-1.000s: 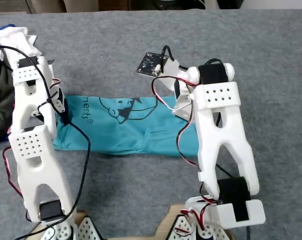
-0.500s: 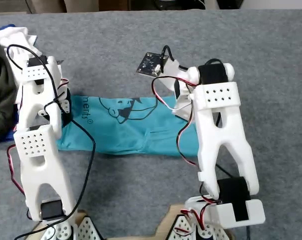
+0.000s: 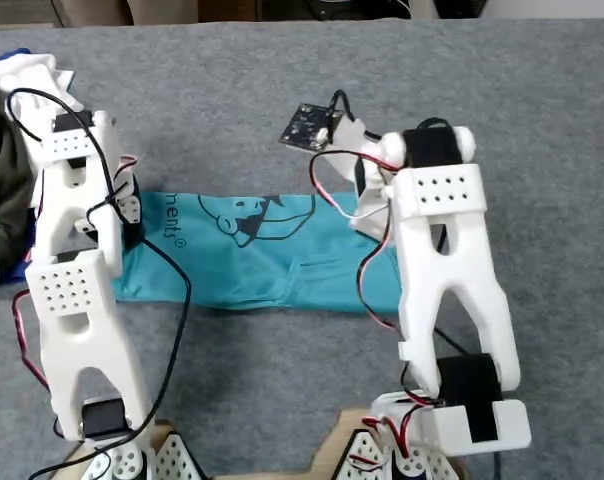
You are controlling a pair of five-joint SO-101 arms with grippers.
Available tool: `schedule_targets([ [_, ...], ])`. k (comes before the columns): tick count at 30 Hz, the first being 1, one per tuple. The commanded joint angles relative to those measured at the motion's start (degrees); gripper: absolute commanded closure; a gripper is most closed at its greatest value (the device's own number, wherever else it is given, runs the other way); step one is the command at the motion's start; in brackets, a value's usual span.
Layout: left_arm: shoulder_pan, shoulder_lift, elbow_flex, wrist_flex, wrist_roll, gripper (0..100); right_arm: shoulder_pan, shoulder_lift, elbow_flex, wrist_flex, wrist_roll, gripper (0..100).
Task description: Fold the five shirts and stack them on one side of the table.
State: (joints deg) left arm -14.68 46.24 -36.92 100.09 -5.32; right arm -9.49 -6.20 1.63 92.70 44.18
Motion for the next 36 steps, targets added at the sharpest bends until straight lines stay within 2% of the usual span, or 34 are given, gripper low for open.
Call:
schedule_targets([
  [1,3.2,-7.1,-0.7,0.7,0.4,98,3.0,-3.5,-3.9,0.4,0.4,98.9],
  [9,12.8,-12.5,-0.7,0.7,0.9,98,9.2,-3.5,-5.6,0.4,0.6,98.9],
  [20,29.7,-13.9,-1.6,0.6,10.1,98,21.5,-3.5,-5.5,0.1,0.9,98.8],
  [25,35.6,-13.4,-9.2,0.6,15.2,98,27.6,-3.5,-5.0,0.4,6.6,98.8],
  [31,41.5,-13.3,-16.9,0.6,19.8,98,34.6,-3.5,-5.1,0.0,9.9,98.9],
  [36,46.3,-13.3,-18.5,-1.1,22.8,98,37.8,-3.5,-5.5,0.0,10.5,98.9],
])
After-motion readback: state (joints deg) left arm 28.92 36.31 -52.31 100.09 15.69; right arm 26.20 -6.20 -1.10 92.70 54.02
